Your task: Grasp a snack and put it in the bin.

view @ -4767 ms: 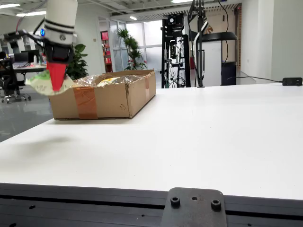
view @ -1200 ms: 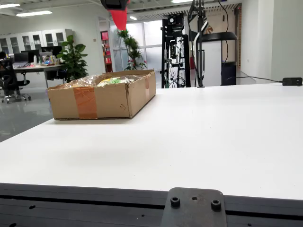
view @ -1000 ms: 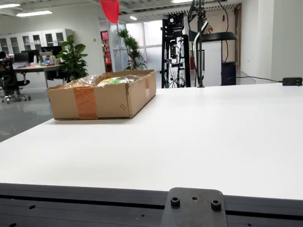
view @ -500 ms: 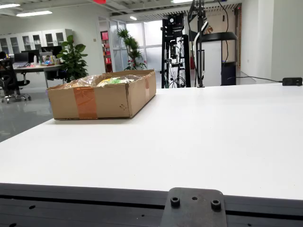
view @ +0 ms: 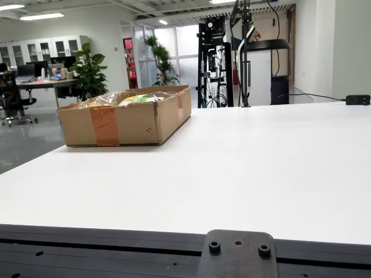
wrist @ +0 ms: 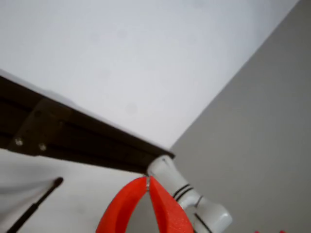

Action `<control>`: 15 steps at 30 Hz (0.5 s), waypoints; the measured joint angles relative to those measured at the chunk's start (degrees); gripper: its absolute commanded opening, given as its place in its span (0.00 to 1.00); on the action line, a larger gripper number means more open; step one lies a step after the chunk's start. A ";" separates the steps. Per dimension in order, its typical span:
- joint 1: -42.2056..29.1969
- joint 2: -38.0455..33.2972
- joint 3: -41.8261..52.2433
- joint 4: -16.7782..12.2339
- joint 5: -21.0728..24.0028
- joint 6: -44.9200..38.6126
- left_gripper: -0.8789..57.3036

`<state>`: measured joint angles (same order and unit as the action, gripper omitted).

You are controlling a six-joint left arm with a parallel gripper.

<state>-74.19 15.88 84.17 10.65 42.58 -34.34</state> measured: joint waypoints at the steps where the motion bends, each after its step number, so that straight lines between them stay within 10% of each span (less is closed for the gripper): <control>1: 0.08 0.06 -0.01 -1.45 -0.61 2.10 0.01; 15: -0.43 0.53 -0.31 -12.63 -2.49 24.28 0.01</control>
<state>-74.61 16.41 83.86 -1.98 40.09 -10.07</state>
